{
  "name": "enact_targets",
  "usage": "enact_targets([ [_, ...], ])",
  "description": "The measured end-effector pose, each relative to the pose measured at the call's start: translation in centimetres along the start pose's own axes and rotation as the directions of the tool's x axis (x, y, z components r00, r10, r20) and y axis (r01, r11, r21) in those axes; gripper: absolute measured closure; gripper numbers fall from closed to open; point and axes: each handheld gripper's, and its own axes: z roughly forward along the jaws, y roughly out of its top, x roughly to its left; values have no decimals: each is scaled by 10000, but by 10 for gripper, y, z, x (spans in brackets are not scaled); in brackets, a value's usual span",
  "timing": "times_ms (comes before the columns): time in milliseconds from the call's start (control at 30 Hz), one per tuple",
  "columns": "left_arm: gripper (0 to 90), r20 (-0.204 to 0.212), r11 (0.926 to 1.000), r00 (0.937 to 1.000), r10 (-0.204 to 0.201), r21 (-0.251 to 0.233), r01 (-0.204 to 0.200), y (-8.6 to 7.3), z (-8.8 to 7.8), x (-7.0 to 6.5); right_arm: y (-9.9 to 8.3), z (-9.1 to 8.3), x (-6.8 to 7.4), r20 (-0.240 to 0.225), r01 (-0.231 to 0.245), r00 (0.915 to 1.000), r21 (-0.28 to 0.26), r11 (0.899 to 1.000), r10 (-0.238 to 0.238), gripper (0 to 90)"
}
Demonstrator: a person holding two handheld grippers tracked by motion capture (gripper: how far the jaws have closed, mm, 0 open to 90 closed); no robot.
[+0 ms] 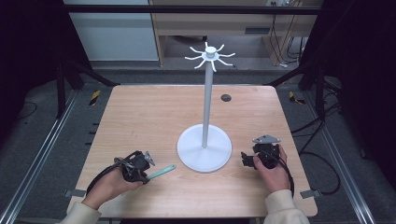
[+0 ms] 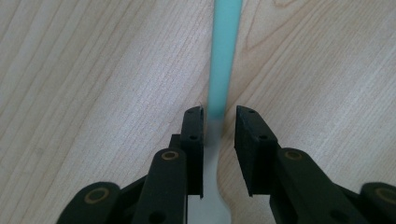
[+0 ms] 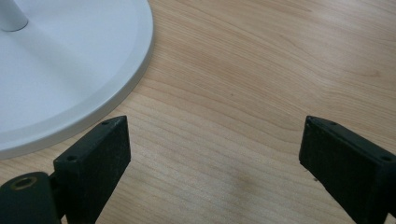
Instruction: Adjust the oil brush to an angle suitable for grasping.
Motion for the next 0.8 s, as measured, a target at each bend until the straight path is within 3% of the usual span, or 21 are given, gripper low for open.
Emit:
enact_targets([
  [367,757,112,9999,9999,51,148,-53,3,4,1,0,0,-1,20,-16,10000,-5,10000,16,95],
  [800,817,-121,9996,9996,257,113,-255,3,4,-3,0,0,-1,19,30,10000,0,10000,-30,95],
])
